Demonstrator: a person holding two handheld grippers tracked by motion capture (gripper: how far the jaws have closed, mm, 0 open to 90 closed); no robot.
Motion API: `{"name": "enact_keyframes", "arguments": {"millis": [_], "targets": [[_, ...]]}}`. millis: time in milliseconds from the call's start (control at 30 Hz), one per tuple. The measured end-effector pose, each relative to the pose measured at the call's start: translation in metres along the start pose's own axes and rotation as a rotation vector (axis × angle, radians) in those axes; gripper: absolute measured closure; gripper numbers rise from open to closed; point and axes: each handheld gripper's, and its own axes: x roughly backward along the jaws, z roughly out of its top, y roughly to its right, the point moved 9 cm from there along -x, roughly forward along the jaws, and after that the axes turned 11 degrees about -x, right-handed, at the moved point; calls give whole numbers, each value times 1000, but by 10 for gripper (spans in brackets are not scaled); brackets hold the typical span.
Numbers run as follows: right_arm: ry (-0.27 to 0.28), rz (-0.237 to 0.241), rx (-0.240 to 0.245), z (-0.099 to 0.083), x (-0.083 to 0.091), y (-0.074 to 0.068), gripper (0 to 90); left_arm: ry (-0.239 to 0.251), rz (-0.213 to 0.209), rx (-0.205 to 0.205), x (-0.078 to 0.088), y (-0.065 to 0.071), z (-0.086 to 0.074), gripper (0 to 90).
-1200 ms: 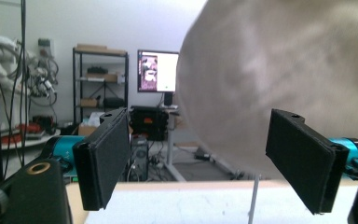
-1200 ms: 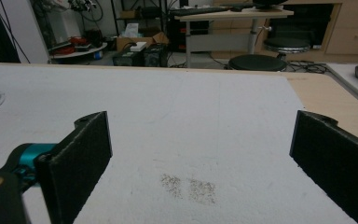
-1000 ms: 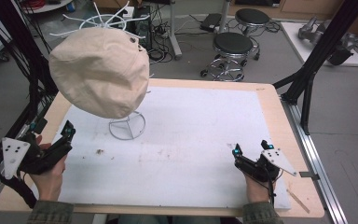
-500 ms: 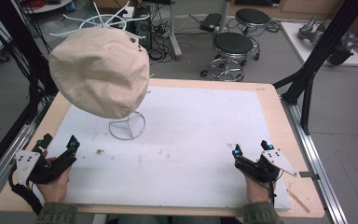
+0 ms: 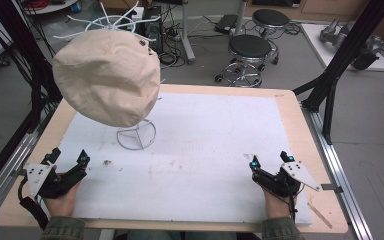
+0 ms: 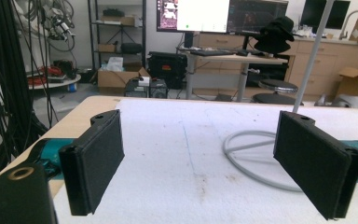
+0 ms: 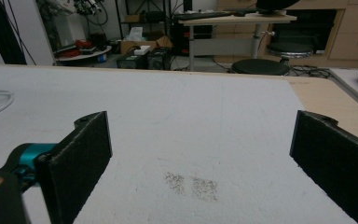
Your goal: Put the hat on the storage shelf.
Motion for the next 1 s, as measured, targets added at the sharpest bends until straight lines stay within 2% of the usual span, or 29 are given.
{"name": "enact_keyframes", "arguments": {"millis": [167,467,700,800,1000], "targets": [[-7,4,5,-1,0,0,44,2,-6,17,3,1,0,161],[-16,14,-4,-3,-1,-1,45,17,33,39,9,-8,1,161],[-28,16,-11,-4,-2,-1,45,11,18,38,7,-5,0,161],[-30,16,-8,-4,-2,-1,45,6,6,56,6,-3,-2,161],[-40,21,-12,-6,-3,-2,45,-1,6,59,5,-4,-3,161]]}}
